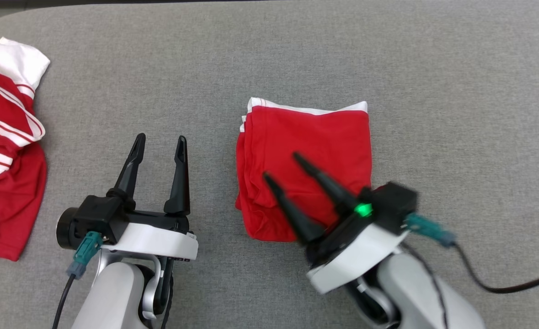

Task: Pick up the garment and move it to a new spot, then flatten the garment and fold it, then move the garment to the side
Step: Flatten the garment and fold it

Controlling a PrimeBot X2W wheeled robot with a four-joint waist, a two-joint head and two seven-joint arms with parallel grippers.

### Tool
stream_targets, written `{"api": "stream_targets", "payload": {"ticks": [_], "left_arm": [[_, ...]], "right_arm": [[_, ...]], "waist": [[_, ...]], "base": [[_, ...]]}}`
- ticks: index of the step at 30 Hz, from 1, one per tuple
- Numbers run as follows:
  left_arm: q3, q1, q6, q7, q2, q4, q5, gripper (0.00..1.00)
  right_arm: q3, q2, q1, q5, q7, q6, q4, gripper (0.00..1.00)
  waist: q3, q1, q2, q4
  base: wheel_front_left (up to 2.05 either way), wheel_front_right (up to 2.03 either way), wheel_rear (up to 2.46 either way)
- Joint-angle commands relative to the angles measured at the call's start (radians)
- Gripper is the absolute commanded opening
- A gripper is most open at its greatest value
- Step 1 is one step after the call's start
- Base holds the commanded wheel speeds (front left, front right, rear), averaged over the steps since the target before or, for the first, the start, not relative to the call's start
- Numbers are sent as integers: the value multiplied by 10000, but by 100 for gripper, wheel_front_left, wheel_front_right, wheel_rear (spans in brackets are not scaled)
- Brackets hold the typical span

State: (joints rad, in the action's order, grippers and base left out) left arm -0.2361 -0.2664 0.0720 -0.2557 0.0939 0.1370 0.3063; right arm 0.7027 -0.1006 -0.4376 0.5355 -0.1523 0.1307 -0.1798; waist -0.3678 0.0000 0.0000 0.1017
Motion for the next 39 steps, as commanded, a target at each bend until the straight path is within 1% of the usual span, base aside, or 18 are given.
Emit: {"api": "stream_targets", "payload": {"ticks": [1, 4, 8, 13, 17, 21, 25, 34, 35, 39], "left_arm": [[42, -129, 56, -21, 86, 0, -77, 100], [82, -101, 98, -34, 128, -32, -75, 100], [181, -4, 163, -45, 239, -105, -53, 100], [298, 158, 204, -23, 428, -136, 14, 100], [343, 392, 252, 39, 532, -141, 70, 100], [373, 600, 269, 62, 641, -151, 126, 100], [325, 844, 284, 147, 694, -137, 136, 100], [148, 1804, 234, 353, 940, -74, 208, 100], [101, 1971, 312, 418, 1009, -95, 112, 100], [68, 2339, 372, 534, 1025, -163, 232, 100]], "right_arm": [[-201, -133, -97, -34, -152, 0, 44, 100], [-1235, -313, 87, -281, -457, 0, 274, 100], [-3024, -633, 537, -784, -596, 0, 585, 100], [-5191, -1006, 1465, -1388, -305, 0, 923, 100], [-6341, -1092, 2291, -1773, 60, 0, 1406, 100], [-6753, -1038, 2895, -2079, 452, 0, 1887, 100], [-6805, -992, 3248, -2166, 720, 0, 2183, 100], [-6832, -953, 4528, -2372, 1326, 0, 2562, 100], [-6854, -894, 4778, -2415, 1419, 0, 2669, 100], [-6901, -792, 5308, -2480, 1624, 0, 2809, 100]], "waist": [[47, 0, 0, -50], [115, 0, 0, -140], [210, 0, 0, -285], [387, 0, 0, -442], [602, 0, 0, -525], [876, 0, 0, -621], [1152, 0, 0, -685], [2336, 0, 0, -762], [2566, 0, 0, -763], [3047, 0, 0, -776]], "base": [[0, 0, 0], [0, 0, 0], [0, 0, 0], [0, 0, 0], [0, 0, 0], [0, 0, 0], [0, 0, 0], [0, 0, 0], [0, 0, 0], [0, 0, 0]]}}
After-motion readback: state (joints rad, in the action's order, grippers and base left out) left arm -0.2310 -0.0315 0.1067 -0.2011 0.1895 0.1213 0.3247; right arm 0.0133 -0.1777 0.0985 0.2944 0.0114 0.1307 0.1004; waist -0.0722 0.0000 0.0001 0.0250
